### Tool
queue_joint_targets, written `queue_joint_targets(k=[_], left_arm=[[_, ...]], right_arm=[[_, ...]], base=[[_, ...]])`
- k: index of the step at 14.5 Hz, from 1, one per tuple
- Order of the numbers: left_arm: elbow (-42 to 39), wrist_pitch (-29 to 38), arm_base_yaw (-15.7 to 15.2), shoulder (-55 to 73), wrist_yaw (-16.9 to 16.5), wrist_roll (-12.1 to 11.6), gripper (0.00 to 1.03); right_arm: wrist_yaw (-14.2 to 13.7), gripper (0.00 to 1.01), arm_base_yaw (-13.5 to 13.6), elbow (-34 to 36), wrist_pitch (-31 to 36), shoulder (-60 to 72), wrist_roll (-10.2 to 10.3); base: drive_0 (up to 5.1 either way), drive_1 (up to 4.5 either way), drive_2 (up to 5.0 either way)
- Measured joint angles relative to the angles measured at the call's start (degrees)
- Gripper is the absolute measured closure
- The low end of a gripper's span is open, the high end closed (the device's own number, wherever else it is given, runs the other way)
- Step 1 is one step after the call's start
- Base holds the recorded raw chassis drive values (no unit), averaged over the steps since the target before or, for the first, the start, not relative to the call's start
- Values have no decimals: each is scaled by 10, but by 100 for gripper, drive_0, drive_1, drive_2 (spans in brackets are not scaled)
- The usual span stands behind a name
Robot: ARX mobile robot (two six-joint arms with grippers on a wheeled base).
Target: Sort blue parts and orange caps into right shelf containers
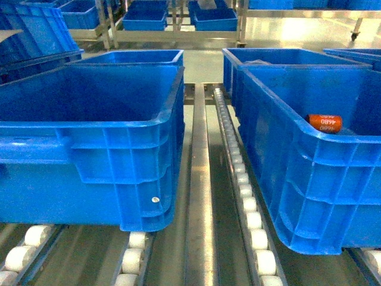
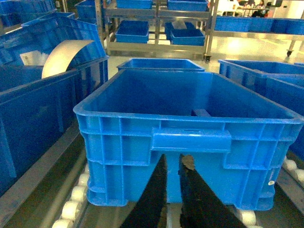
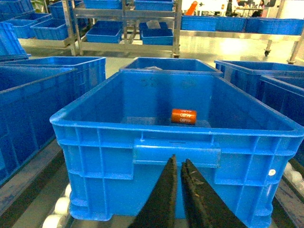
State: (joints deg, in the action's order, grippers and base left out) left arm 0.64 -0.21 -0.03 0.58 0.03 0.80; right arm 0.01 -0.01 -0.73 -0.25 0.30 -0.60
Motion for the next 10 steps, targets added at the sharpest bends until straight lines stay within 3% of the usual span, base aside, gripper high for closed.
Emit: queue_joint_targets(k=[2, 8, 10], left_arm=[[0, 0, 0, 0, 0, 0, 68], [0, 0, 0, 0, 0, 0, 6], [0, 0, 0, 0, 0, -2, 5]], right_arm=[[0, 65, 0, 0, 0, 0, 0], [0, 2, 0, 0, 0, 0, 0], [0, 3, 0, 0, 0, 0, 1]], base=[[0, 0, 0], [0, 0, 0], [0, 0, 0]])
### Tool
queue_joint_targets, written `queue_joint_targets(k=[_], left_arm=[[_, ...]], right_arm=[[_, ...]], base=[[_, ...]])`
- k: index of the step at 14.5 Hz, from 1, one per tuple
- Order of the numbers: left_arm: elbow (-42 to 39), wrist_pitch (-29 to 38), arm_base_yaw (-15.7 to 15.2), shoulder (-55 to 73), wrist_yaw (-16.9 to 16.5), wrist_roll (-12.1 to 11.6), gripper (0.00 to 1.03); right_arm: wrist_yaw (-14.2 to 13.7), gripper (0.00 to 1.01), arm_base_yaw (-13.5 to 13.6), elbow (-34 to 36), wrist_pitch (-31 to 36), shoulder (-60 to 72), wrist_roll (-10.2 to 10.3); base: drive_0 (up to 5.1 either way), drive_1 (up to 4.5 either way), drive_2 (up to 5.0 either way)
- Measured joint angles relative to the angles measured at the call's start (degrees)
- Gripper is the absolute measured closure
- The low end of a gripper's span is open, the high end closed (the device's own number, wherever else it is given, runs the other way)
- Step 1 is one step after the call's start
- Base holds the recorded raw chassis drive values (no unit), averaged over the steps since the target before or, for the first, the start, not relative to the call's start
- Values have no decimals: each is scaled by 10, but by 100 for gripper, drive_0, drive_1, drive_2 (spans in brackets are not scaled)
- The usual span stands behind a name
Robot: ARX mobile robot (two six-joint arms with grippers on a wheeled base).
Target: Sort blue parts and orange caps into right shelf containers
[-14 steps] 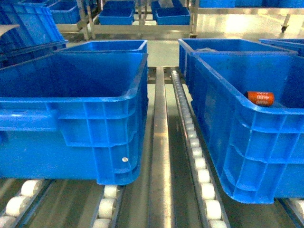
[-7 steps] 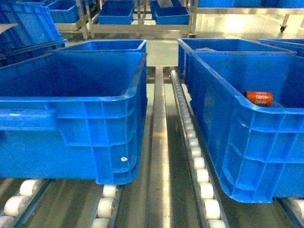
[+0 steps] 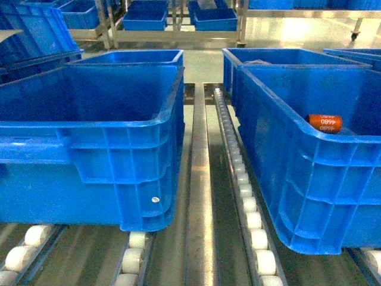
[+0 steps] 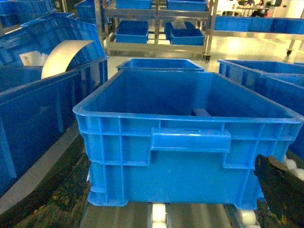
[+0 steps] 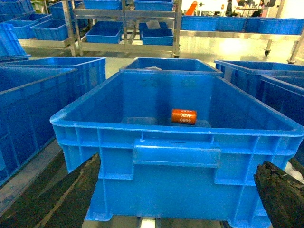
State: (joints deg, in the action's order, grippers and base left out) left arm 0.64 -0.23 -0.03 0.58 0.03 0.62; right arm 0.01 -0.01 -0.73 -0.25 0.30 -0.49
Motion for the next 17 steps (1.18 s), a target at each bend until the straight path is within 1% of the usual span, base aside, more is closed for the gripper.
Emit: queue_joint_targets(k=[17], left_arm=[[0, 0, 0, 0, 0, 0, 5]], right_arm=[[0, 3, 0, 0, 0, 0, 0]], base=[[0, 0, 0]])
